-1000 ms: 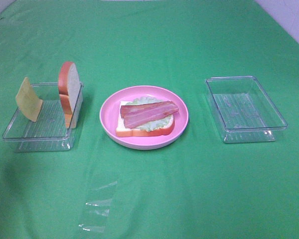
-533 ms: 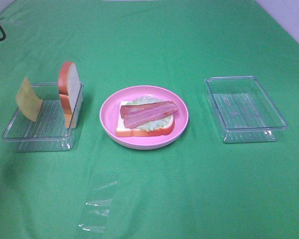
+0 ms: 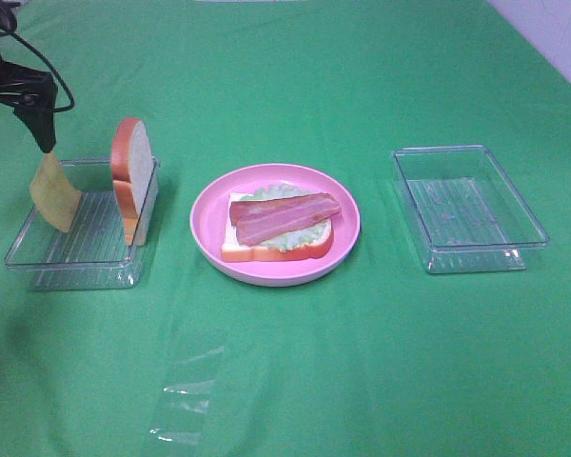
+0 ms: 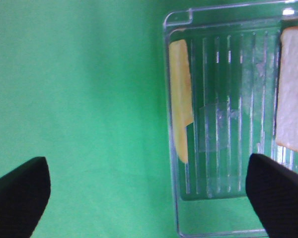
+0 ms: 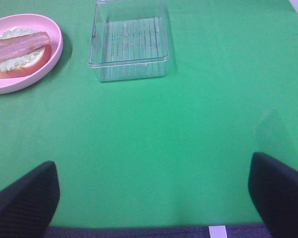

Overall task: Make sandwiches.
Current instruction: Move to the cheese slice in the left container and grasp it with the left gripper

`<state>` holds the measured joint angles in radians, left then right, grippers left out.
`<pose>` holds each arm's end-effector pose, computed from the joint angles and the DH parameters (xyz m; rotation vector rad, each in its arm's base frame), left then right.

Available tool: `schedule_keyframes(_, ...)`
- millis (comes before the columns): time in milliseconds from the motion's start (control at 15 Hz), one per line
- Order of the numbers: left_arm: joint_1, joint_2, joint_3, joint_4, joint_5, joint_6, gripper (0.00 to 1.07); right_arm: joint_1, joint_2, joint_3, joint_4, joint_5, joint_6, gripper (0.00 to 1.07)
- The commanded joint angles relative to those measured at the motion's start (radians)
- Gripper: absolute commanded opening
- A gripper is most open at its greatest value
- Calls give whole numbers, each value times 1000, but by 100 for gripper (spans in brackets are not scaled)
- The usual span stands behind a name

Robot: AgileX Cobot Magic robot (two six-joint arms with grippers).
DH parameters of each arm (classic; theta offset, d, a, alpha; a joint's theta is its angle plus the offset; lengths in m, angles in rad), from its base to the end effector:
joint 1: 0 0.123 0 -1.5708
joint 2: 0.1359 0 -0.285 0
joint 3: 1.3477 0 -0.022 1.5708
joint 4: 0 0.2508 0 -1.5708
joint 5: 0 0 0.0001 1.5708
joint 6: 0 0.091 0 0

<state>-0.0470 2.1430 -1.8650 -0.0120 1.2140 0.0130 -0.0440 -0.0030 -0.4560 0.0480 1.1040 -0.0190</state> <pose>0.4502 -0.0222 0.2238 0.0844 2.9745 -0.0215 -0.0023 0.0040 0.2617 0.0243 2.1275 0.0211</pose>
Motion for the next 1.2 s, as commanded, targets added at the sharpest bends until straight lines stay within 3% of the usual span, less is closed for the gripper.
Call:
schedule_keyframes(67, -23, 46, -26, -14, 102, -13, 102, 1, -31, 4, -1, -7, -9, 98)
schedule_keyframes(600, -28, 110, -27, -7, 77, -13, 100, 1, -31, 4, 0, -7, -9, 98)
schedule_keyframes(1000, -28, 126, -27, -4, 64, -13, 77, 1, -31, 4, 0, -7, -9, 98)
schedule_keyframes(1200, -28, 132, -27, -4, 58, -13, 74, 1, -31, 4, 0, -7, -9, 98)
